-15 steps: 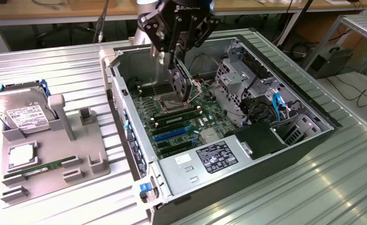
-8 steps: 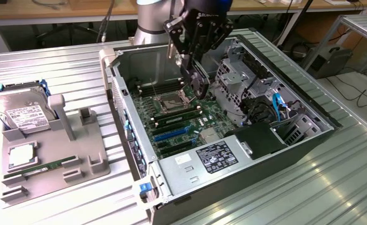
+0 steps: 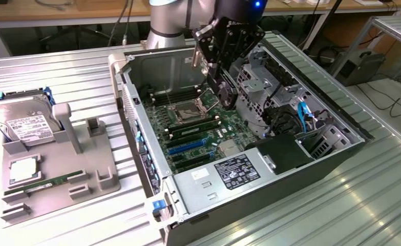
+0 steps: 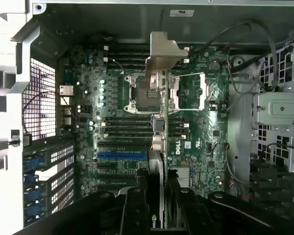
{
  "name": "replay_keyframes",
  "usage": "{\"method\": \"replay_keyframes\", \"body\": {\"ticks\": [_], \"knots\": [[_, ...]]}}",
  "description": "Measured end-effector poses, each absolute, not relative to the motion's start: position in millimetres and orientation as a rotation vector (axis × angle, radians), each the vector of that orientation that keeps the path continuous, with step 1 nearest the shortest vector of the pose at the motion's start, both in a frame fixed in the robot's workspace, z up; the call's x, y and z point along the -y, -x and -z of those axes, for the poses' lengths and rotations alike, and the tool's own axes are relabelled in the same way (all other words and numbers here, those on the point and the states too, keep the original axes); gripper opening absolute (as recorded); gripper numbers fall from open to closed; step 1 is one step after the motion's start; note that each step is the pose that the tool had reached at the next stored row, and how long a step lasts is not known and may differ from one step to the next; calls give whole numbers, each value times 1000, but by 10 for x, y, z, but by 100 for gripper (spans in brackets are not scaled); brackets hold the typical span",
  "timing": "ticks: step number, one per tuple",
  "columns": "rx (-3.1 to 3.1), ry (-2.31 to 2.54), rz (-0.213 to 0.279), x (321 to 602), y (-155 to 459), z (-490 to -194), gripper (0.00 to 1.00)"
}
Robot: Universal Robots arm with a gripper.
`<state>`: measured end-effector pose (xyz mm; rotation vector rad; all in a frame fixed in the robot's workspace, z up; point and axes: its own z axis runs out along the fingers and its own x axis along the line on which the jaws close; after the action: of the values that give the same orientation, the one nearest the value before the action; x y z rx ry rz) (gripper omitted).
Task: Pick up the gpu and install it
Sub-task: 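Pick up the gpu and move the gpu toward the slot, then insert the gpu into the slot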
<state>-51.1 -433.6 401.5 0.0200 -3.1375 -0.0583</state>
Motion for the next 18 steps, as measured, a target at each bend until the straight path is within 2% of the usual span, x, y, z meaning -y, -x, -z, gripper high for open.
{"method": "replay_keyframes", "body": {"ticks": [18], "knots": [[3135, -96, 59, 4336, 510, -4012, 26]]}}
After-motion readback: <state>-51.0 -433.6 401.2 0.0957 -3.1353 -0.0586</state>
